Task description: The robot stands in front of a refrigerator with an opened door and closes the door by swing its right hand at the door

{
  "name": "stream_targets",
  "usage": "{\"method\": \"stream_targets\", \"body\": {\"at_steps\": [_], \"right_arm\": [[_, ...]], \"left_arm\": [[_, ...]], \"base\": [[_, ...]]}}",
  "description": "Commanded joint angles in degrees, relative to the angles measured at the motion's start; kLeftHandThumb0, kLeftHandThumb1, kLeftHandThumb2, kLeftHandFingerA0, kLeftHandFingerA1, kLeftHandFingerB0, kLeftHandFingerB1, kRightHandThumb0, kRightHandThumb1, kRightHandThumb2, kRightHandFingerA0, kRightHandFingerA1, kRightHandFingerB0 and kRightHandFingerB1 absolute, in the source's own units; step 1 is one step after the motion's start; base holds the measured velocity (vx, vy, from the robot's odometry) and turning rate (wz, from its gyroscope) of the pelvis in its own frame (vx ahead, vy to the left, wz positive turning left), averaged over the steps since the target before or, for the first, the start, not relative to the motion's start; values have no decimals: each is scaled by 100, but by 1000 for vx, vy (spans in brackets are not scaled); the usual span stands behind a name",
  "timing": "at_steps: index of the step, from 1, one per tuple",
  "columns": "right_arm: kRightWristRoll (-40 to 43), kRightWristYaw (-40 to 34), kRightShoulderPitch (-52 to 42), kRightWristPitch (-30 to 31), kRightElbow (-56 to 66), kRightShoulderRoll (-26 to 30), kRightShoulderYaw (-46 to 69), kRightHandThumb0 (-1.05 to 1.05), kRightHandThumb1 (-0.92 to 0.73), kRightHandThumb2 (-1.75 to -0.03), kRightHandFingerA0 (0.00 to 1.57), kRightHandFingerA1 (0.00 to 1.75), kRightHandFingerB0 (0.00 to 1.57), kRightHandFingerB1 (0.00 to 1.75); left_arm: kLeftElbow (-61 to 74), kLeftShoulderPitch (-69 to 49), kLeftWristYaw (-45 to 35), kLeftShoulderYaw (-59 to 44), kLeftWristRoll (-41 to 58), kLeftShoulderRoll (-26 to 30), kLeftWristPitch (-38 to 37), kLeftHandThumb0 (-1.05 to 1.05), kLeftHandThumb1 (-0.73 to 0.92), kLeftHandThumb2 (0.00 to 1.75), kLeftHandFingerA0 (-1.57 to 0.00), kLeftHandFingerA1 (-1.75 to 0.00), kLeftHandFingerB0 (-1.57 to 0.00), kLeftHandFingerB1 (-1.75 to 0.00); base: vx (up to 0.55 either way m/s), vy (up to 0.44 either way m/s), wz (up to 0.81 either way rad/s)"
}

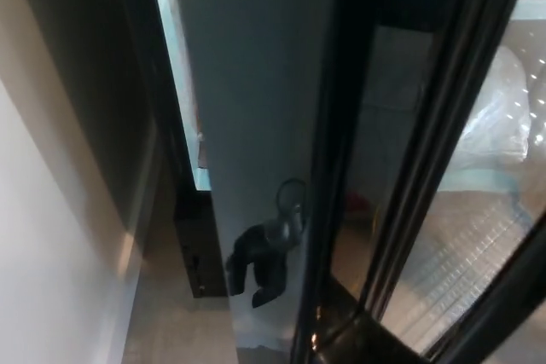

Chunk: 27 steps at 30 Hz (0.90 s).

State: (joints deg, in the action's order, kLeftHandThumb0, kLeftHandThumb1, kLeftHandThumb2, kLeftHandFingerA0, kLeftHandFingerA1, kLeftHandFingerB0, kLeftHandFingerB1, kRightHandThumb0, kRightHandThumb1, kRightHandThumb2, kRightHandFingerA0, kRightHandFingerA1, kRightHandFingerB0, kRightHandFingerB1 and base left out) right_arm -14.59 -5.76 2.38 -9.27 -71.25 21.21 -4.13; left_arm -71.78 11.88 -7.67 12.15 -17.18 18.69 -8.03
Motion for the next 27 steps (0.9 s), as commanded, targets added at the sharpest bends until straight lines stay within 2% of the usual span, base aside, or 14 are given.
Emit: {"method": "stream_targets", "body": {"at_steps": [1,2,5,9,10,11,12,13,14,19,20,22,23,27], "right_arm": [[-228,-886,-207,-707,413,39,-116,-67,-68,-97,34,48,35,47],[-267,-989,-326,-816,623,41,-140,-65,-67,-97,28,46,38,49],[-236,-1096,-814,-1135,1274,117,-78,-66,-68,-97,31,47,33,47],[-164,-1557,-1898,-1578,3330,135,389,-67,-69,-97,33,49,29,45],[-172,-1596,-2370,-1705,4501,57,637,-57,-80,-64,34,33,32,31],[-148,-1588,-2789,-1795,5570,-46,868,-57,-80,-64,34,33,32,31],[-144,-1577,-2877,-1794,5793,-73,916,-57,-80,-64,34,33,32,31],[-151,-1569,-2930,-1905,6260,-125,1034,-55,-82,-65,32,32,32,32],[-292,-1673,-3057,-2145,6881,-213,1235,-55,-83,-65,32,33,32,33],[-622,-1913,-3663,-2880,9419,-946,2044,-56,-79,-64,31,37,33,35],[-572,-1978,-3560,-3157,9825,-1155,2174,-64,-61,-95,26,52,33,52],[-570,-2018,-3512,-3373,10086,-1317,2251,-64,-64,-97,24,50,32,51],[-422,-1945,-3491,-3634,10432,-1450,2201,-52,-76,-63,30,36,34,33],[-268,-1696,-3402,-3657,11571,-1711,1971,-63,-80,-64,24,42,28,35]], "left_arm": [[-111,-36,-63,-18,-35,199,-253,-50,60,92,-32,-52,-20,-44],[-122,-57,-63,-7,-52,234,-294,-50,60,91,-32,-52,-21,-45],[-145,-96,-61,-11,-52,273,-327,-51,61,91,-33,-51,-22,-45],[-176,-54,-97,19,-73,259,-304,-53,61,90,-30,-49,-22,-44],[-186,-36,-100,-1,-53,253,-291,-53,60,89,-29,-48,-23,-44],[-194,-24,-100,-22,-33,251,-281,-53,60,89,-29,-48,-23,-44],[-196,-22,-100,-26,-29,250,-279,-53,60,89,-29,-48,-23,-44],[-202,55,-117,-46,-11,251,-246,-45,77,63,-34,-35,-32,-33],[-202,73,-90,-43,-19,254,-246,-52,61,90,-32,-50,-24,-45],[-166,-113,-10,-25,-36,275,-356,-48,60,92,-35,-53,-23,-46],[-172,-68,-28,16,-78,279,-335,-49,61,92,-33,-52,-21,-45],[-177,-70,-41,29,-92,292,-334,-52,61,91,-32,-51,-22,-45],[-179,-120,-54,18,-80,311,-350,-52,61,90,-32,-51,-22,-45],[-183,-160,-68,9,-70,328,-357,-53,61,90,-32,-50,-24,-45]], "base": [[0,0,0],[0,0,0],[0,0,0],[0,0,0],[0,0,0],[0,0,0],[0,0,0],[0,0,0],[0,0,0],[0,0,0],[0,0,0],[0,0,0],[0,0,0],[0,0,0]]}}
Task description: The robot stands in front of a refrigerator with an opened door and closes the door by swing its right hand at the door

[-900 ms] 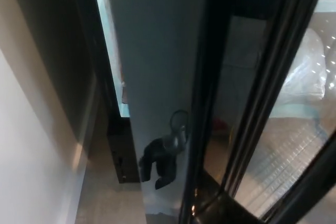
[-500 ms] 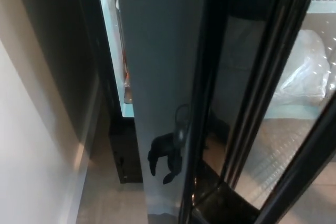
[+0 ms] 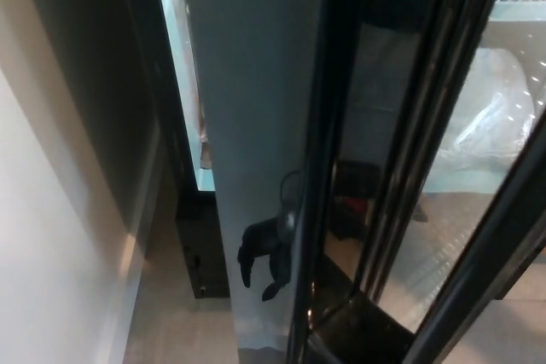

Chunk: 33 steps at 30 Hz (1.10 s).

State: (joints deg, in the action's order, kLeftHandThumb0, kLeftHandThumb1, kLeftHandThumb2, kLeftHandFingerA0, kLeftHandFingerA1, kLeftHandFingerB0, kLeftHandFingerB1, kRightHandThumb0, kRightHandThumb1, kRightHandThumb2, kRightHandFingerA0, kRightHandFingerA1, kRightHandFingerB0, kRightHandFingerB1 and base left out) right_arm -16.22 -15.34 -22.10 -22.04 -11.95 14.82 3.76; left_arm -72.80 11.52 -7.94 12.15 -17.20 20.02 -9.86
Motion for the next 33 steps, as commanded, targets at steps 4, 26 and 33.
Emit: {"method": "stream_targets", "body": {"at_steps": [4,26,33], "right_arm": [[-571,-820,-1073,-2199,6628,-1700,1003,-67,-81,-65,22,43,26,37],[-2842,1041,2632,-583,6116,-976,-856,-86,-66,-100,0,9,10,18],[-3761,1427,4088,-19,4015,-571,-1661,-84,-82,-109,0,7,0,8]], "left_arm": [[-82,-125,-24,51,-112,201,-145,-54,62,91,-33,-50,-24,-45],[-82,-38,-81,41,-58,81,-71,-46,76,62,-39,-36,-32,-32],[-70,-33,-31,124,-138,83,-86,-52,61,90,-32,-50,-23,-44]], "base": [[0,0,0],[-1,0,0],[-2,-1,1]]}}
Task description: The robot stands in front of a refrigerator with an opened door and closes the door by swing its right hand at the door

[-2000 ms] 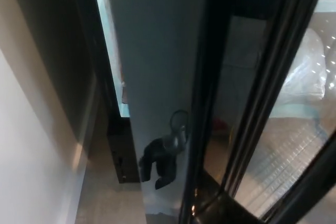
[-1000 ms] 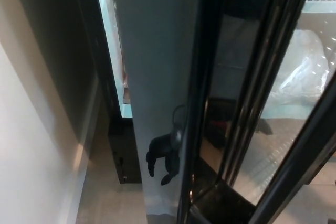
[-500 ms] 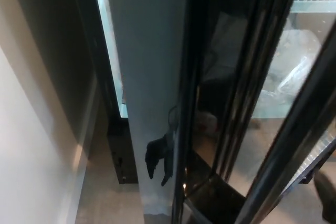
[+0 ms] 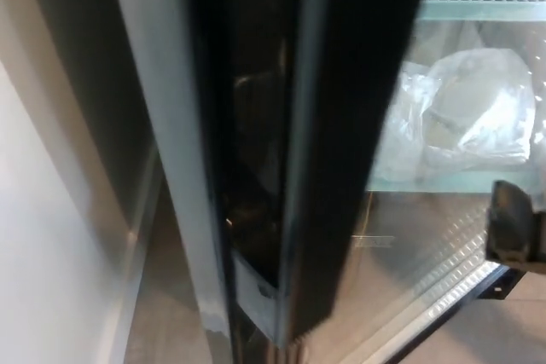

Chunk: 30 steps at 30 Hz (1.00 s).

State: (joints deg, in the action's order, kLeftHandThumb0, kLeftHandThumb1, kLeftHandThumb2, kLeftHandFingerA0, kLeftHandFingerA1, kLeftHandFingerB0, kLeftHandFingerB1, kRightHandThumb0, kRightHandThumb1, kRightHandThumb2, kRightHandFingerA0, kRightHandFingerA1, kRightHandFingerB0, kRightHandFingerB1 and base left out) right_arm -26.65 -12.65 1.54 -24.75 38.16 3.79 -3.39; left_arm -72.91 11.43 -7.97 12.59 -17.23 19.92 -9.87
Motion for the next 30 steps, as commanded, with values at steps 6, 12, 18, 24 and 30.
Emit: {"method": "stream_targets", "body": {"at_steps": [6,12,18,24,30], "right_arm": [[-3117,1287,2895,943,-2956,638,-1522,-86,-89,-114,0,6,0,7],[-3151,1224,4408,1878,-6823,745,-2154,-80,-78,-99,0,7,0,11],[-2963,1451,4626,2255,-7775,814,-2265,-76,-92,-70,0,13,0,21],[-2831,1369,4552,2296,-8412,1031,-2405,-85,-80,-116,0,14,1,17],[-2656,1316,4371,2007,-8245,1446,-2424,-89,-82,-113,4,13,5,16]], "left_arm": [[-66,6,-29,102,-144,64,-59,-51,61,91,-33,-51,-23,-44],[-65,0,1,218,-238,2,-48,-55,63,92,-33,-50,-24,-44],[-72,29,21,237,-246,-43,-47,-54,62,91,-32,-49,-25,-45],[-64,64,-17,224,-229,-19,-86,-51,62,93,-36,-52,-25,-45],[-62,51,3,258,-258,-19,-94,-50,62,93,-35,-52,-24,-45]], "base": [[0,0,0],[0,0,0],[0,0,0],[0,0,0],[0,0,0]]}}
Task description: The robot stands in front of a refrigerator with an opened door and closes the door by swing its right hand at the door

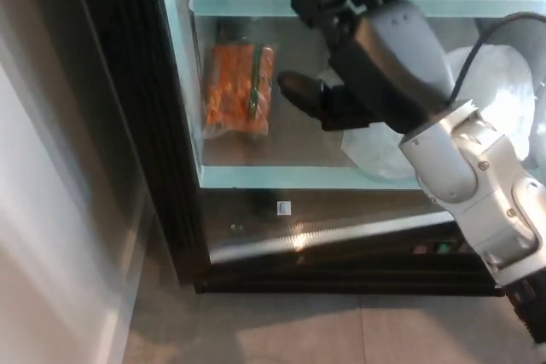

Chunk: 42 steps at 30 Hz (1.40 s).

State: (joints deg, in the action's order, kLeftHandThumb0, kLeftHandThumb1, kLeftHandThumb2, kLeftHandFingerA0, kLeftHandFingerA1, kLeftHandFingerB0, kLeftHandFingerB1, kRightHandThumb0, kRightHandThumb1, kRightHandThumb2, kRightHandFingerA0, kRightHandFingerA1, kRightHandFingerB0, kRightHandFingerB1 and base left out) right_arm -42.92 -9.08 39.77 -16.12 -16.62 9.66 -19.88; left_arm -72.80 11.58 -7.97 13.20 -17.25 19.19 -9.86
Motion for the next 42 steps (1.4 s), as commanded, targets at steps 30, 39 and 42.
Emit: {"method": "stream_targets", "body": {"at_steps": [30,39,42], "right_arm": [[-96,-2745,-4105,-975,-2450,1718,-222,-62,-84,-65,47,37,37,34],[451,-1888,-4119,-20,-4417,1284,195,-57,-67,-98,46,53,43,51],[503,-1531,-4010,316,-5009,1228,291,-53,-77,-64,47,36,45,35]], "left_arm": [[-137,-10,64,183,-161,38,-82,-54,63,93,-37,-51,-27,-45],[-126,-43,107,242,-226,55,-66,-53,63,92,-34,-50,-25,-45],[-111,-90,99,245,-225,59,-120,-53,63,93,-36,-52,-26,-46]], "base": [[0,0,0],[0,0,0],[0,0,0]]}}
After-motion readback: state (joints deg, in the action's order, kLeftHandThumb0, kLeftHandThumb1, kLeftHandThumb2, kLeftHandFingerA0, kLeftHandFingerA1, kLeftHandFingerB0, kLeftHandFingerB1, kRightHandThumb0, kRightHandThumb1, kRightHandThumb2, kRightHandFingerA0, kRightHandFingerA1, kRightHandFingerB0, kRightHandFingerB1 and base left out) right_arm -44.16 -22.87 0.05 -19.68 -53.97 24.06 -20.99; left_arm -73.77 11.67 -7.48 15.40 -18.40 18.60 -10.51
